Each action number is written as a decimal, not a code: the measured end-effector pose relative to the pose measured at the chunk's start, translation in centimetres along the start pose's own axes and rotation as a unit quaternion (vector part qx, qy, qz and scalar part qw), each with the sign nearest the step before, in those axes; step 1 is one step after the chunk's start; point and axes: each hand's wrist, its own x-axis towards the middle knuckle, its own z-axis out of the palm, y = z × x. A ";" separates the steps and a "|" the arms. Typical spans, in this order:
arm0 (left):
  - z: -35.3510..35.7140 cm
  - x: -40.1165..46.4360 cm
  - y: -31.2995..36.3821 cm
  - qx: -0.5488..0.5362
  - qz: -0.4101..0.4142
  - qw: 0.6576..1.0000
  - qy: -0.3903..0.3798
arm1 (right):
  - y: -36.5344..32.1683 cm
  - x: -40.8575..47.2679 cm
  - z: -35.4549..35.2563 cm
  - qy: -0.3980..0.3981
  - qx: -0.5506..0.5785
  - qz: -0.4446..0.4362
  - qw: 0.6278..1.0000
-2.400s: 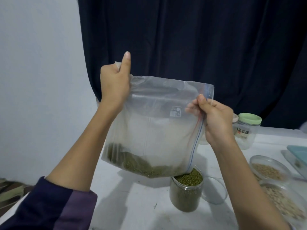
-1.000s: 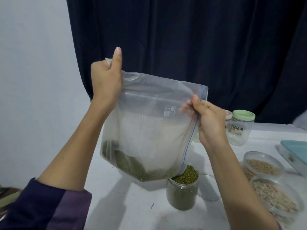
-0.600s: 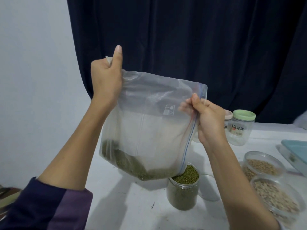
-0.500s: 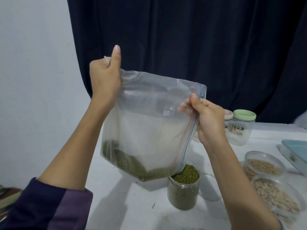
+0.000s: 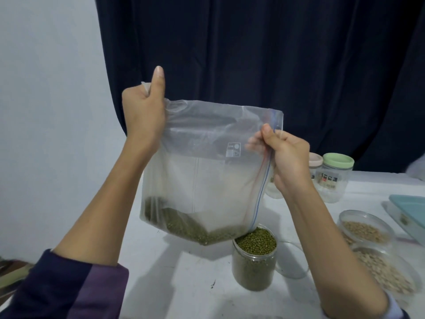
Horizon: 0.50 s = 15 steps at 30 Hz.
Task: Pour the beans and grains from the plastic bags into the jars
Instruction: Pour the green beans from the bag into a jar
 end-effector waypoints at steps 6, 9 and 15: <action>-1.9 0.5 -1.8 -0.003 -0.034 0.999 0.042 | -0.1 -0.4 1.7 -0.025 -0.018 -0.006 1.000; -3.2 0.6 -3.4 -0.001 -0.068 0.995 0.068 | 0.1 -0.7 2.8 -0.052 -0.037 -0.010 0.998; -6.6 -0.1 -7.5 -0.013 -0.181 0.976 0.122 | 0.9 -1.4 5.6 -0.114 -0.098 0.006 0.989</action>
